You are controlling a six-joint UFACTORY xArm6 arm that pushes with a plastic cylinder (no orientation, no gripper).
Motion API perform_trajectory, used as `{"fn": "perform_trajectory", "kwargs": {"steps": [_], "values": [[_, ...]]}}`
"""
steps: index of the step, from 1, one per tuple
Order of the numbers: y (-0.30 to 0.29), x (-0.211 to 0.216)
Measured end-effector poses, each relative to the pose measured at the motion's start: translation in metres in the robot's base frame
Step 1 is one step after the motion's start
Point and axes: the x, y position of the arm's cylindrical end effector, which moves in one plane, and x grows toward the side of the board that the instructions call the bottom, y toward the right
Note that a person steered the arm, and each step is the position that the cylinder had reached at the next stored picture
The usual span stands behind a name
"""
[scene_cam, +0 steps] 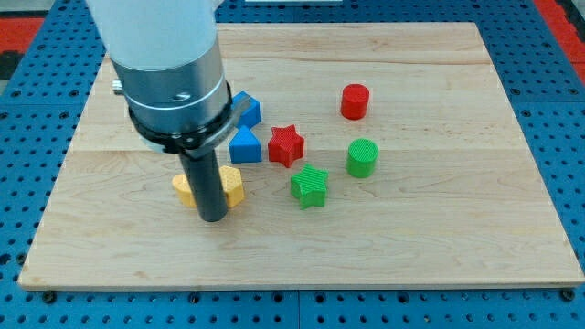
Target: Move the yellow heart to the blue cube
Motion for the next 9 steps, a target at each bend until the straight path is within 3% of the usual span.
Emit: {"fn": "perform_trajectory", "kwargs": {"steps": [1, 2, 3, 4, 5, 7, 9], "values": [[-0.057, -0.012], [-0.074, -0.05], [-0.068, -0.058], [-0.082, -0.014], [-0.043, 0.016], [-0.041, -0.076], [-0.016, -0.098]]}}
